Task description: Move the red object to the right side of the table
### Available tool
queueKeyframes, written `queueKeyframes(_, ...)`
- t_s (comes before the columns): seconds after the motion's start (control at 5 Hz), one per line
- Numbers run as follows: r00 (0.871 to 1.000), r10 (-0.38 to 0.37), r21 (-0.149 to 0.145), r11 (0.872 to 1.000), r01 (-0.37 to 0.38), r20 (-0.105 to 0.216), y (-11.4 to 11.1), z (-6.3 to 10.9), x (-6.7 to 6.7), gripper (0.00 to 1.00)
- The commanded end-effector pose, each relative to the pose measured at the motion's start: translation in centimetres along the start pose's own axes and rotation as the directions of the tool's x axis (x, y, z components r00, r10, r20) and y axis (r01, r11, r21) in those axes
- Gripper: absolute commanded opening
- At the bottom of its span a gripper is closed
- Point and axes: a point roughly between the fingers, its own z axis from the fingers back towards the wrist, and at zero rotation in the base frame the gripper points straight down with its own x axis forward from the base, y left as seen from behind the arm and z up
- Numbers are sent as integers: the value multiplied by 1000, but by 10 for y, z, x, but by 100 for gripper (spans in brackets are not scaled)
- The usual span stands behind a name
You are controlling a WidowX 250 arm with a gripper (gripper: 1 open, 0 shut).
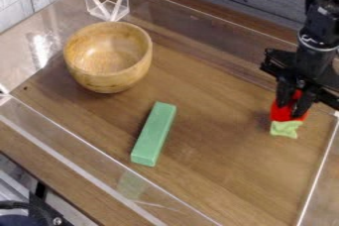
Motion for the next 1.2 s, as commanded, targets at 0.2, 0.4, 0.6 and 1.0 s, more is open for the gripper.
queueKeyframes(0.2, 998, -18, 15, 1000, 17, 54, 33, 9, 7, 0)
queueKeyframes(0.4, 998, 10, 25, 1000, -11, 58, 45, 22, 4, 0)
queueKeyframes(0.6, 997, 45, 24, 999, -46, 56, 53, 35, 0, 100)
queueKeyframes(1.0, 991, 118, 43, 992, -121, 70, 33, 27, -19, 0)
